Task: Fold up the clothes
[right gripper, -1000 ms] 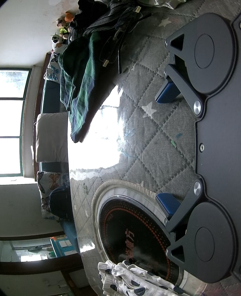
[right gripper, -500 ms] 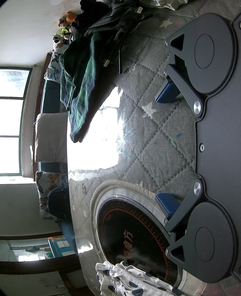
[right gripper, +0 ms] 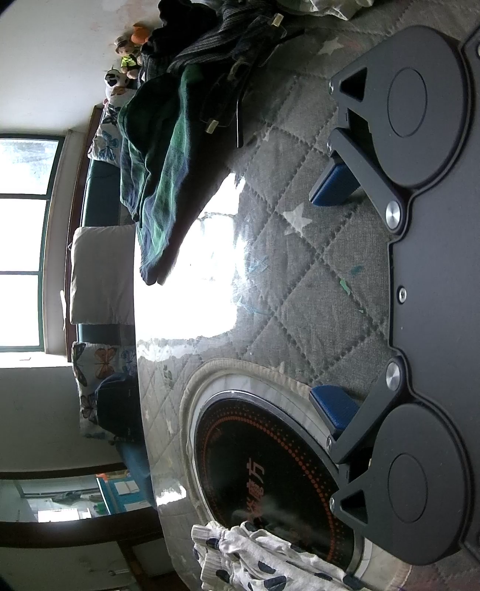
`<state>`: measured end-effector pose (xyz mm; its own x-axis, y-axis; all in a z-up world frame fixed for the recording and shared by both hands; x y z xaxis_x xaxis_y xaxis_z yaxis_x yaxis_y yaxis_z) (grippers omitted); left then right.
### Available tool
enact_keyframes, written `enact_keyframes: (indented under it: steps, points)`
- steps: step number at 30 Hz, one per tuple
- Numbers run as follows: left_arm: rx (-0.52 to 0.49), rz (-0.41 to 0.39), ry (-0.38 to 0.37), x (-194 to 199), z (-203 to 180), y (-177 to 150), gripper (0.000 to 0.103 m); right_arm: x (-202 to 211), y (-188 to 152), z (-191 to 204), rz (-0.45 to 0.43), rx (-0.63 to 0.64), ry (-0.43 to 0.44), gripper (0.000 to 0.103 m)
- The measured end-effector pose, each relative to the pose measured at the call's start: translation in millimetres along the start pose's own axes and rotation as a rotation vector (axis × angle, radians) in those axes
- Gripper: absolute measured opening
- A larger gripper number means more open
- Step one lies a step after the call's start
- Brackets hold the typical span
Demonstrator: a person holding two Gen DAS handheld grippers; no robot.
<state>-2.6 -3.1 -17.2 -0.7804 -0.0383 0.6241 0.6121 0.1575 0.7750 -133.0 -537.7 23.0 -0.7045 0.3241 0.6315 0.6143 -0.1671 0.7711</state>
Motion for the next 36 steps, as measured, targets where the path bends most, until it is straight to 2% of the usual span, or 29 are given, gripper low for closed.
enact_keyframes:
  steps: [7, 14, 22, 26, 32, 36]
  points:
    - [0.022, -0.001, 0.026, 29.8, -6.3, -23.5, 0.103, -0.5, -0.1, 1.3, -0.001, 0.002, -0.001, 0.103]
    - [-0.015, 0.033, -0.02, 66.4, -31.5, -50.3, 0.103, -3.5, 2.1, -4.3, -0.001, 0.002, -0.001, 0.103]
    - [-0.106, 0.083, -0.104, 106.5, -54.7, -83.2, 0.103, 0.8, -1.8, 1.4, -0.004, 0.001, -0.001, 0.103]
    - [-0.129, 0.125, -0.2, 127.2, -61.7, -96.9, 0.102, 0.8, -1.7, 4.1, -0.004, 0.003, -0.002, 0.103]
    - [-0.16, 0.124, -0.305, 152.5, -81.2, -107.0, 0.101, 0.8, -1.5, 5.1, -0.004, 0.002, -0.001, 0.103]
    - [-0.195, 0.116, -0.347, 165.8, -102.1, -113.5, 0.1, 0.8, -1.5, 5.6, -0.004, 0.002, -0.001, 0.103]
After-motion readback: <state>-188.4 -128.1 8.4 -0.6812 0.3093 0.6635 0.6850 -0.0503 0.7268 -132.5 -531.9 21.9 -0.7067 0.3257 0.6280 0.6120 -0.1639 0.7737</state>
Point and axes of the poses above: each gripper's, at about its wrist camera, not at the fingertips, and x roughly against the way its jaws point, z to its left, y to its top, the point moved 2 cm from there along -x, roughly the way its jaws point, and after that the axes turned 8 degrees about x, right-handed, at the moved point
